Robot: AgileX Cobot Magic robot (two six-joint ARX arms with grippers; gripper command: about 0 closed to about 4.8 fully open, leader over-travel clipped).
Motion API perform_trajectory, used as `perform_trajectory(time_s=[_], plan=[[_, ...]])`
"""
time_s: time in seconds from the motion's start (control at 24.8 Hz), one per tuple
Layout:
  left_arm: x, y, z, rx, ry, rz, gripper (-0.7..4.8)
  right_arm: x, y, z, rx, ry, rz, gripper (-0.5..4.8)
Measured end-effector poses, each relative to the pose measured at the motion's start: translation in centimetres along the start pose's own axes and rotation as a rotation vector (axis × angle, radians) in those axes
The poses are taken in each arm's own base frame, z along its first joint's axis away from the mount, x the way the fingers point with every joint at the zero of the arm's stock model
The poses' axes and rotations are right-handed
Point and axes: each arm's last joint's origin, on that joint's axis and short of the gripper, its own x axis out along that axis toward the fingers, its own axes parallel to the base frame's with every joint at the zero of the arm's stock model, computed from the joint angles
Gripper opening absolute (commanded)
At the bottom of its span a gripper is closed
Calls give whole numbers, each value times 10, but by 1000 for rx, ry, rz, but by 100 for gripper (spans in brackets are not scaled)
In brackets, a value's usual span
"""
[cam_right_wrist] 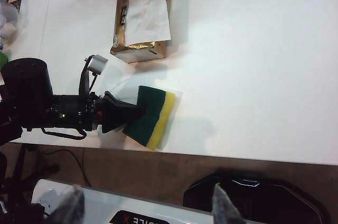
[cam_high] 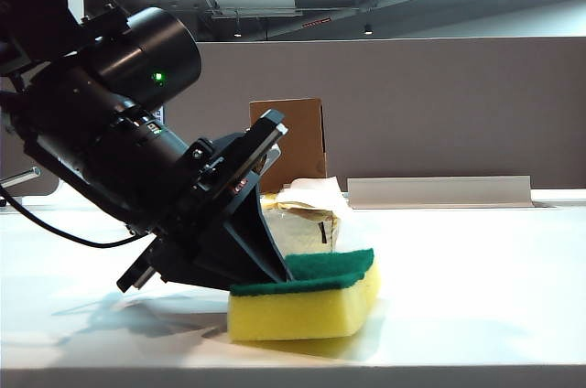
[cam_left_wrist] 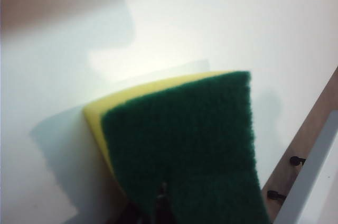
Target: Move the sponge from right to left to wipe the table, avoiding obstacles on the table, and finally reaching the bottle of mineral water.
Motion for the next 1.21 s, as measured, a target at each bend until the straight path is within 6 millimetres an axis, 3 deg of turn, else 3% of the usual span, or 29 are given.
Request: perform_trajectory(time_s=[0.44, 0.89, 1.21], plan=[[-5, 6, 0, 21, 15, 61, -5, 0, 0, 0, 0, -1, 0, 309], [-38, 27, 1, 44, 33, 180, -5, 0, 0, 0, 0, 0, 0, 309], [-47, 37, 1, 24, 36, 195, -5, 0, 0, 0, 0, 0, 0, 309]])
